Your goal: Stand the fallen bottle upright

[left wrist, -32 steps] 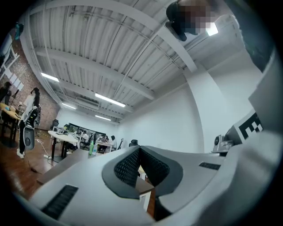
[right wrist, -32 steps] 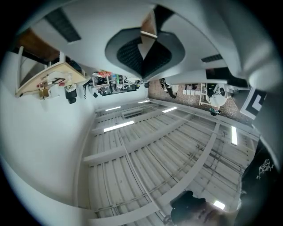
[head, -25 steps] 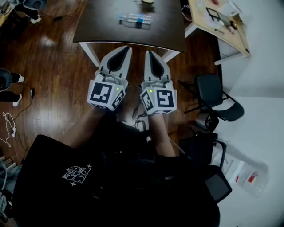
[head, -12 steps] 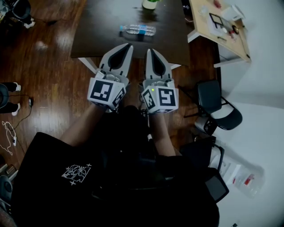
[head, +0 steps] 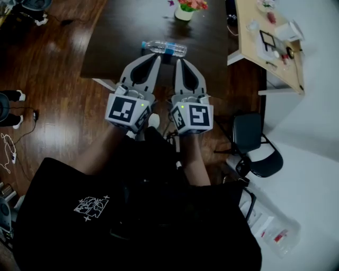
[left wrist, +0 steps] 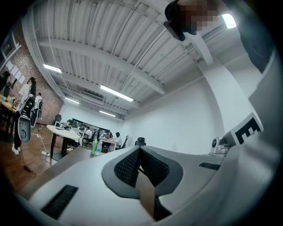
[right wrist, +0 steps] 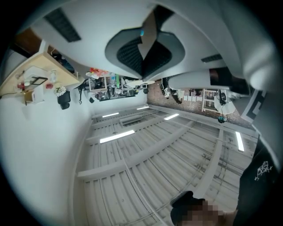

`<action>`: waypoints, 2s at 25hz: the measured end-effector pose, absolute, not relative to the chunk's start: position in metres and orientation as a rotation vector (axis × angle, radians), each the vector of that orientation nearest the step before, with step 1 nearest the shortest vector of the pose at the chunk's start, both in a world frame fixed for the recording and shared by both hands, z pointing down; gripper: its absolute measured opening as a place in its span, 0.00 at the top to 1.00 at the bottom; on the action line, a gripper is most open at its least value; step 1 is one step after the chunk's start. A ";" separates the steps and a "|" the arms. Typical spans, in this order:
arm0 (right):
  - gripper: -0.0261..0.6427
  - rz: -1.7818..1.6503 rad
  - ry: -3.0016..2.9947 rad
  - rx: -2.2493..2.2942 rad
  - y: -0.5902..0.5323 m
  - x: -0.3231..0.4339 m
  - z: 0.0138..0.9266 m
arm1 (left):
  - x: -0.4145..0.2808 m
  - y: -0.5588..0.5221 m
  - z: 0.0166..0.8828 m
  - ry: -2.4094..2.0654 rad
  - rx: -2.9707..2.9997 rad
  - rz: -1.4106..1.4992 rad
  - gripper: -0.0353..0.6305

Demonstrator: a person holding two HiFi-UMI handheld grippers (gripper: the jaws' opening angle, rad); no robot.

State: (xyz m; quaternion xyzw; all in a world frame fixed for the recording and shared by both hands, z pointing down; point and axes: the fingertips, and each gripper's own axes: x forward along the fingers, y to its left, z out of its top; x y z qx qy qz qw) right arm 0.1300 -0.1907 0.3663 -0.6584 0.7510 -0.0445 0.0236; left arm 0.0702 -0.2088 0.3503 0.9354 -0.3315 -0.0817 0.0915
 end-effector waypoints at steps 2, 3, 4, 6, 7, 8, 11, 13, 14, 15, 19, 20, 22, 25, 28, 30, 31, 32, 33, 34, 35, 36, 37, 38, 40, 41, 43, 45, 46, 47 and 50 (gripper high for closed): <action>0.93 -0.151 2.352 -2.015 -0.203 0.141 0.373 | 0.081 -0.220 0.350 -1.015 2.769 -0.242 0.95; 0.93 -0.158 2.368 -2.006 -0.208 0.146 0.377 | 0.085 -0.224 0.350 -1.032 2.763 -0.241 0.95; 0.93 -0.160 2.387 -1.999 -0.214 0.151 0.381 | 0.088 -0.228 0.351 -1.050 2.760 -0.234 0.95; 0.93 -0.165 2.436 -1.987 -0.225 0.157 0.387 | 0.092 -0.235 0.356 -1.085 2.760 -0.220 0.95; 0.93 -0.171 2.469 -1.979 -0.230 0.158 0.392 | 0.092 -0.237 0.359 -1.103 2.757 -0.212 0.95; 0.93 -0.175 2.511 -1.966 -0.236 0.159 0.397 | 0.092 -0.240 0.362 -1.118 2.749 -0.204 0.95; 0.93 -0.207 2.653 -1.898 -0.256 0.159 0.416 | 0.093 -0.246 0.370 -1.139 2.725 -0.188 0.95; 0.93 -0.215 2.755 -1.859 -0.271 0.156 0.429 | 0.091 -0.251 0.374 -1.151 2.713 -0.180 0.95; 0.93 -0.195 2.811 -1.843 -0.279 0.154 0.435 | 0.090 -0.255 0.374 -1.161 2.709 -0.179 0.95; 0.93 -0.170 2.873 -1.822 -0.287 0.151 0.441 | 0.088 -0.259 0.375 -1.167 2.708 -0.179 0.95; 0.91 -0.146 3.176 -1.677 -0.313 0.132 0.481 | 0.081 -0.269 0.376 -1.159 2.703 -0.158 0.95; 0.85 -0.158 3.277 -1.629 -0.316 0.128 0.499 | 0.080 -0.271 0.377 -1.154 2.708 -0.147 0.95; 0.74 -0.182 3.487 -1.537 -0.320 0.124 0.538 | 0.080 -0.273 0.379 -1.137 2.723 -0.139 0.95; 0.53 -0.193 3.741 -1.434 -0.325 0.127 0.586 | 0.080 -0.277 0.385 -1.126 2.738 -0.129 0.95; 0.47 -0.100 3.910 -1.366 -0.334 0.133 0.613 | 0.078 -0.282 0.394 -1.137 2.748 -0.112 0.95; 0.46 -0.059 4.002 -1.301 -0.339 0.134 0.628 | 0.075 -0.285 0.404 -1.150 2.747 -0.104 0.95; 0.43 -0.052 4.046 -1.261 -0.341 0.134 0.634 | 0.074 -0.288 0.410 -1.158 2.746 -0.096 0.95; 0.42 -0.046 4.083 -1.226 -0.345 0.133 0.639 | 0.074 -0.291 0.417 -1.168 2.745 -0.086 0.95; 0.42 -0.031 4.109 -1.200 -0.349 0.132 0.642 | 0.074 -0.294 0.425 -1.179 2.744 -0.073 0.95; 0.42 -0.011 4.125 -1.184 -0.354 0.132 0.644 | 0.074 -0.298 0.432 -1.188 2.742 -0.062 0.95; 0.42 0.006 4.134 -1.176 -0.360 0.133 0.646 | 0.075 -0.302 0.439 -1.196 2.740 -0.056 0.95; 0.42 0.016 4.143 -1.169 -0.365 0.134 0.648 | 0.076 -0.307 0.444 -1.202 2.738 -0.055 0.95; 0.42 0.007 4.158 -1.151 -0.368 0.134 0.651 | 0.077 -0.311 0.447 -1.208 2.737 -0.058 0.95; 0.42 -0.042 4.182 -1.112 -0.367 0.134 0.655 | 0.077 -0.315 0.450 -1.214 2.737 -0.061 0.95; 0.42 -0.366 4.247 -0.954 -0.347 0.134 0.668 | 0.077 -0.320 0.452 -1.226 2.738 -0.069 0.95; 0.42 -0.637 4.267 -0.832 -0.329 0.134 0.675 | 0.076 -0.321 0.453 -1.232 2.736 -0.074 0.95; 0.42 -1.226 4.235 -0.533 -0.287 0.134 0.690 | 0.074 -0.322 0.455 -1.239 2.729 -0.083 0.95; 0.42 -1.605 4.165 -0.289 -0.260 0.133 0.702 | 0.073 -0.322 0.458 -1.242 2.728 -0.087 0.95; 0.42 -1.614 4.174 -0.249 -0.258 0.131 0.705 | 0.073 -0.323 0.460 -1.243 2.728 -0.089 0.95; 0.42 -1.449 4.239 -0.302 -0.270 0.129 0.707 | 0.073 -0.323 0.462 -1.243 2.729 -0.091 0.95; 0.44 -0.273 4.407 -0.787 -0.352 0.126 0.701 | 0.073 -0.322 0.467 -1.239 2.731 -0.090 0.95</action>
